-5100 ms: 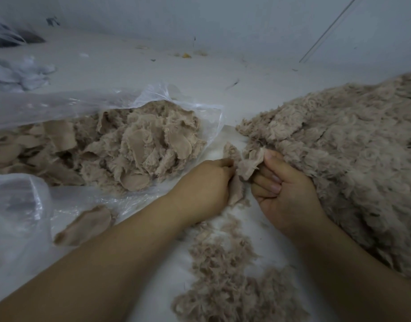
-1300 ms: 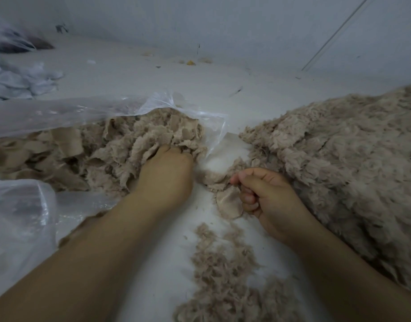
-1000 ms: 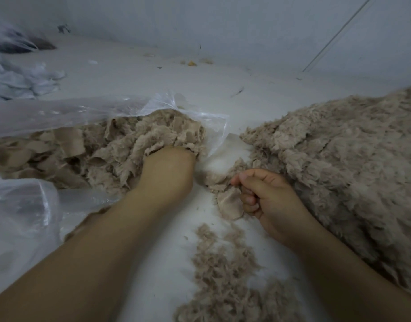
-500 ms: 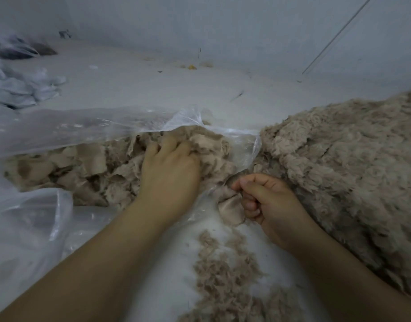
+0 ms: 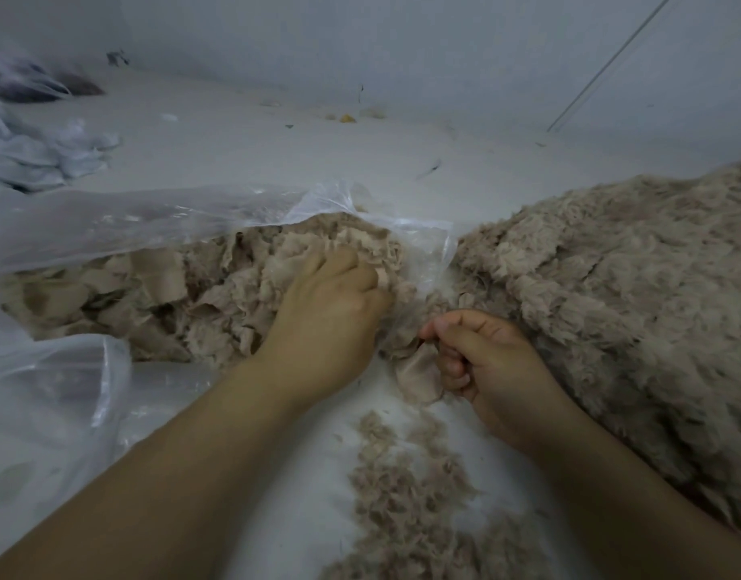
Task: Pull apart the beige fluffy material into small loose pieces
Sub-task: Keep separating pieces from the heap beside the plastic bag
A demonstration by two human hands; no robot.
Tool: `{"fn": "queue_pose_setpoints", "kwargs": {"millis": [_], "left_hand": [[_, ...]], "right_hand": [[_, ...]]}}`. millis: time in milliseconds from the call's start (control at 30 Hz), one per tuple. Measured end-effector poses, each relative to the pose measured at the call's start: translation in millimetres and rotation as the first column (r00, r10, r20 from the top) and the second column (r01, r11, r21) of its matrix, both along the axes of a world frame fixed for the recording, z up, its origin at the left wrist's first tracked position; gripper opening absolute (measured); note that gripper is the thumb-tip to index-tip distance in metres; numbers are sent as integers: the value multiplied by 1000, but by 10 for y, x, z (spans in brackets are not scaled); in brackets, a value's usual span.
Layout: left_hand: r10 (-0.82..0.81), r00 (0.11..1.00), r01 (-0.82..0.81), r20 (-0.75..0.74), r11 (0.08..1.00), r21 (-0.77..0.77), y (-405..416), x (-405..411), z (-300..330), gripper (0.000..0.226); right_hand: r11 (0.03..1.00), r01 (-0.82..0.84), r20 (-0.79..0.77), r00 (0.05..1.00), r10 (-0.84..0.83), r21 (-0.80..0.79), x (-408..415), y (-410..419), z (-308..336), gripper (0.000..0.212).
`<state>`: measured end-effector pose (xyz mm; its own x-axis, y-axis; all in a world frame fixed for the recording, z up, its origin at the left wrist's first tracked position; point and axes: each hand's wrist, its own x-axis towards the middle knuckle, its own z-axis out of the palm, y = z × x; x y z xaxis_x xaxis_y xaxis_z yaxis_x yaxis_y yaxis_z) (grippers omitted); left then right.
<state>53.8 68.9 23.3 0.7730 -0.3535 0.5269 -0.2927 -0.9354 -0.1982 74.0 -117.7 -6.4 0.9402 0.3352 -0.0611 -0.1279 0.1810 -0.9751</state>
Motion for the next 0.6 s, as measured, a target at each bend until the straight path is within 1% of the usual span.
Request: {"fn": "queue_pose_setpoints", "kwargs": {"millis": [33, 67, 133, 167, 200, 233, 300, 367, 400, 433, 467, 500, 533, 567, 600], "left_hand": [[69, 994, -65, -80, 997, 52, 23, 13, -21, 15], [152, 980, -146, -129, 988, 56, 57, 20, -47, 19], [222, 961, -226, -165, 974, -9, 94, 11, -49, 19], [220, 964, -229, -148, 972, -45, 91, 2, -40, 17], [199, 971, -210, -129, 974, -80, 68, -3, -29, 16], [140, 984, -152, -106, 982, -116, 41, -14, -26, 16], [-19, 999, 14, -27, 985, -172, -9, -29, -48, 7], [-116, 993, 108, -25, 973, -205, -91, -70, -55, 27], [-128, 990, 114, -50, 969, -217, -130, -85, -53, 35], [-122, 990, 103, -75, 972, -211, -165, -84, -58, 37], [-101, 989, 77, -111, 978, -196, -196, -84, -65, 34], [-86, 990, 62, -114, 978, -200, -211, -72, -90, 29], [-83, 990, 54, -115, 971, -234, -219, -60, -103, 23], [-100, 990, 66, -102, 952, -298, -224, -57, -103, 20], [-133, 987, 88, -86, 914, -396, -230, -61, -87, 18]], "right_hand": [[1000, 1, -2, 1000, -1, 3, 0, 0, 1, 38], [1000, 2, -4, 1000, -2, 6, -2, 2, 4, 38], [1000, 3, -5, 1000, -3, 2, -2, 4, 10, 34], [1000, 4, -4, 1000, -4, -3, -2, 5, 11, 32], [1000, 5, -4, 1000, -5, -7, -3, 6, 15, 31], [1000, 6, -2, 1000, -6, -9, -5, 5, 17, 30], [1000, 4, -2, 1000, -4, -5, -11, 4, 24, 30], [1000, 0, -9, 1000, 0, 15, -23, 3, 37, 27], [1000, -2, -10, 1000, 2, 22, -25, 3, 40, 26], [1000, 2, -9, 1000, -2, 20, -26, 0, 39, 25], [1000, 13, -9, 1000, -13, 11, -26, 3, 39, 23], [1000, 27, -9, 1000, -27, 3, -26, 1, 35, 22], [999, 37, -12, 999, -37, 1, -23, 2, 31, 21], [999, 39, -13, 999, -39, 8, -21, -2, 27, 19], [999, 33, -11, 999, -33, 16, -16, -4, 24, 16]]}}
